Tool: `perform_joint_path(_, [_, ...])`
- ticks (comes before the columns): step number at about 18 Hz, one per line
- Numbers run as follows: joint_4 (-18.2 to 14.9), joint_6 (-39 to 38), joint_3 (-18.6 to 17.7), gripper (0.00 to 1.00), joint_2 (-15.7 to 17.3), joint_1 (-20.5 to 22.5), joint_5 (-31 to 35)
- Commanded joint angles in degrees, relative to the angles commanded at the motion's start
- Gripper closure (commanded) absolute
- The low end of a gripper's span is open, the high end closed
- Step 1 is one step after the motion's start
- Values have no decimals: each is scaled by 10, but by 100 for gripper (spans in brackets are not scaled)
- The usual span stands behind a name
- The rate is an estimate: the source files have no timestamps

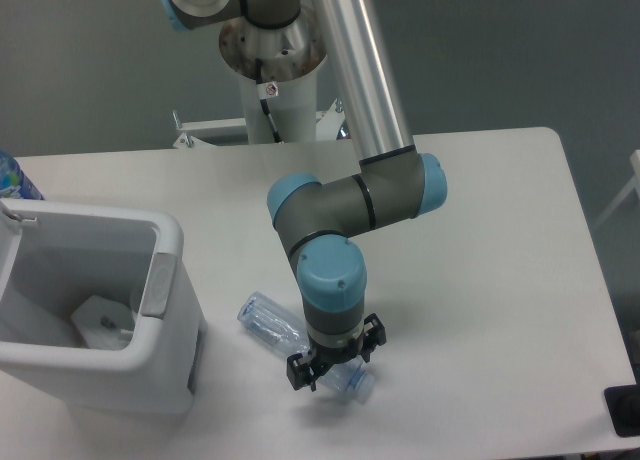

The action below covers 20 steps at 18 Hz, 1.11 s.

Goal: Place the trash in the trash can
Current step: 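Close the gripper on the bottle's cap end and lift it upright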

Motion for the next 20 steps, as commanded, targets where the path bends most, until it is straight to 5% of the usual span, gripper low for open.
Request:
perform_joint_path(7, [0, -1, 5, 4, -16, -7, 21])
perform_joint_path(16, [4, -1, 11, 37, -17, -16, 18])
perform_joint_path(20, [4, -1, 22, 38, -11, -23, 15])
